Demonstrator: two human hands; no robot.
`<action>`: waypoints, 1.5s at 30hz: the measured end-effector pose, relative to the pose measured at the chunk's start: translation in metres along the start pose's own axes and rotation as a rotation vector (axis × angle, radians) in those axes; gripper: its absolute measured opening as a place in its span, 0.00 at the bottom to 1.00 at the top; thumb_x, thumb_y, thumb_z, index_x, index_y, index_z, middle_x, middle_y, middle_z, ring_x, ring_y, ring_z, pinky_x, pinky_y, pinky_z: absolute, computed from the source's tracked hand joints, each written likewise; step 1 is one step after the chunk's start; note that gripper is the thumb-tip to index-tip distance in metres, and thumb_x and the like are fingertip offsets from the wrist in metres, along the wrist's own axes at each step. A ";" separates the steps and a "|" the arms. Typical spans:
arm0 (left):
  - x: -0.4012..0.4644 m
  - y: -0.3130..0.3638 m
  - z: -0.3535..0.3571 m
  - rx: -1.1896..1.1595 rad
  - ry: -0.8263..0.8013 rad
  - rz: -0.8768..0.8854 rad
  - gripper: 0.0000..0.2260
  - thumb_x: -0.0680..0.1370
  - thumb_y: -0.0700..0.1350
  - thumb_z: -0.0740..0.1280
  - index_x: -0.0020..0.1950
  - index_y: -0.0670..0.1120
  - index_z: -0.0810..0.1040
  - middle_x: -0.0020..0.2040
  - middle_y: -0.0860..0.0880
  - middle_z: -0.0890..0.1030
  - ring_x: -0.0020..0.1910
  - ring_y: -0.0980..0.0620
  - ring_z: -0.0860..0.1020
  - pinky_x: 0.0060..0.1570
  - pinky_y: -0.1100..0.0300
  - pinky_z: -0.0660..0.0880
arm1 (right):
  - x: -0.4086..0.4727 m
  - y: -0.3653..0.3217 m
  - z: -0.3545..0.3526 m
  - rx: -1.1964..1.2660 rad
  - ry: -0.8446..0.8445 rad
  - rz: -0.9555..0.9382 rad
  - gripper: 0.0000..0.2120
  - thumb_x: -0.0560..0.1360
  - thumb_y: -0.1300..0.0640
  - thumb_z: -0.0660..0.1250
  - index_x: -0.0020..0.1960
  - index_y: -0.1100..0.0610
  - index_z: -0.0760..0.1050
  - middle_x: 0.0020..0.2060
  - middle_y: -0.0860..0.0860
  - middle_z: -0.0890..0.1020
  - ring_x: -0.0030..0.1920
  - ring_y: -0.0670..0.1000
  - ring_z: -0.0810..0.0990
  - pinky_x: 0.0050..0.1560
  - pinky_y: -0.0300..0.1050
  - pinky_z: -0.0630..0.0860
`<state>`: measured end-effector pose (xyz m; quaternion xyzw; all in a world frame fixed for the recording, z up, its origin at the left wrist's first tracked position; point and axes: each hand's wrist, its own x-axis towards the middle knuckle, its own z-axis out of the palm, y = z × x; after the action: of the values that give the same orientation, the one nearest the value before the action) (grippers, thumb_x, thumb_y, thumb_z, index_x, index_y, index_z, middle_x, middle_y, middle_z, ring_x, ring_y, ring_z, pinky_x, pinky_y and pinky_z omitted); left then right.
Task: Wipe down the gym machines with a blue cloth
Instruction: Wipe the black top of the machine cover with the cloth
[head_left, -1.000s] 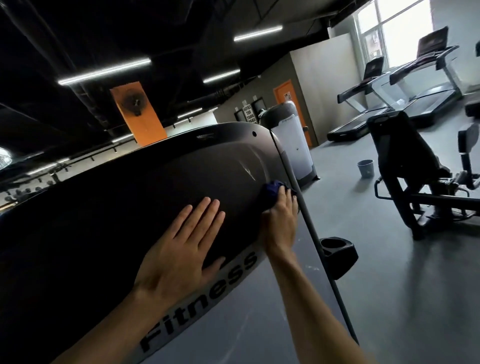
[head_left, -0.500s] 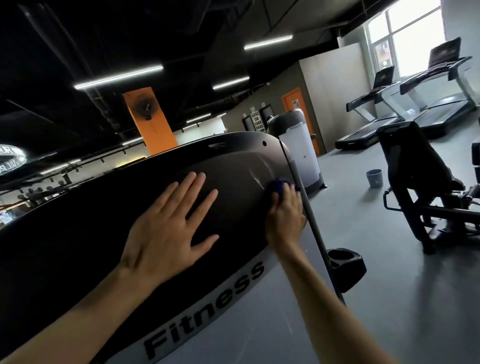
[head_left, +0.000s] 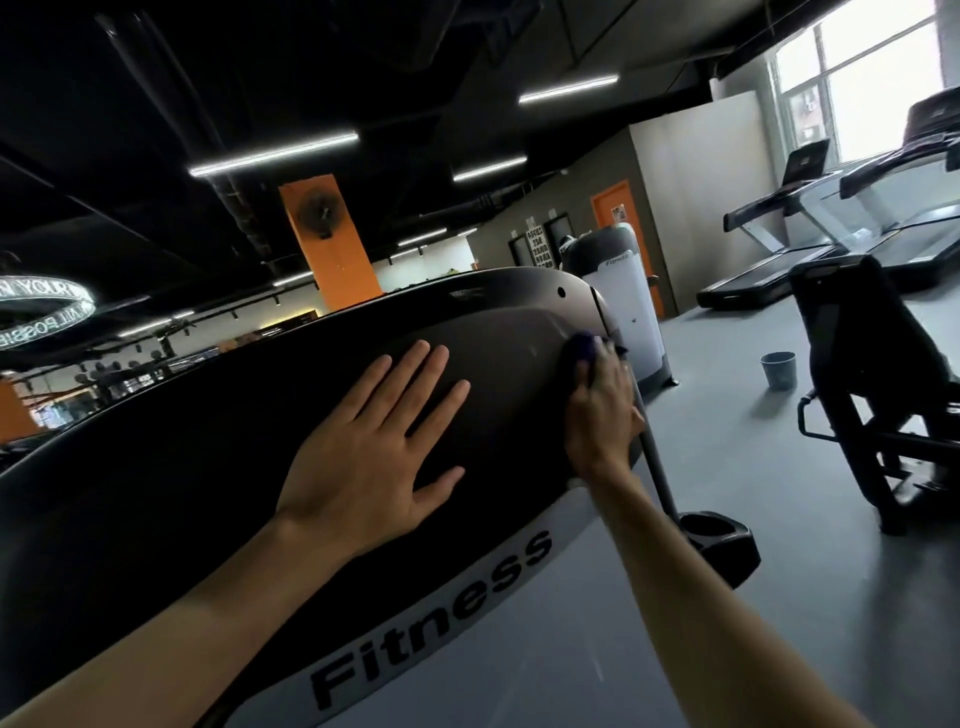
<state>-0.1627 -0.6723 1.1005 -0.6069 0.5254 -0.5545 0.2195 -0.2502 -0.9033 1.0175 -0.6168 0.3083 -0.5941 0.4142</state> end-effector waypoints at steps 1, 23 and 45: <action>0.000 0.000 0.000 0.002 -0.001 -0.001 0.35 0.85 0.65 0.50 0.85 0.44 0.51 0.85 0.37 0.47 0.84 0.40 0.46 0.82 0.43 0.51 | 0.016 -0.003 -0.003 0.045 0.005 0.132 0.23 0.87 0.49 0.52 0.82 0.50 0.61 0.81 0.50 0.61 0.82 0.51 0.52 0.78 0.54 0.48; 0.004 -0.007 -0.007 -0.074 -0.009 -0.008 0.36 0.84 0.65 0.51 0.84 0.43 0.56 0.84 0.39 0.53 0.84 0.42 0.52 0.82 0.46 0.52 | -0.051 -0.052 0.014 -0.066 -0.163 -0.615 0.26 0.85 0.49 0.52 0.83 0.49 0.58 0.82 0.44 0.55 0.83 0.46 0.43 0.78 0.45 0.47; 0.017 -0.021 -0.022 -0.102 -0.087 -0.384 0.50 0.79 0.75 0.42 0.83 0.33 0.45 0.83 0.33 0.50 0.83 0.36 0.50 0.82 0.42 0.46 | 0.023 -0.094 0.013 -0.028 -0.100 -0.388 0.27 0.78 0.47 0.50 0.73 0.50 0.69 0.74 0.51 0.71 0.77 0.54 0.63 0.74 0.60 0.58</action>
<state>-0.1769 -0.6729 1.1326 -0.7298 0.4173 -0.5321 0.1010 -0.2452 -0.8778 1.1119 -0.6993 0.1708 -0.6269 0.2980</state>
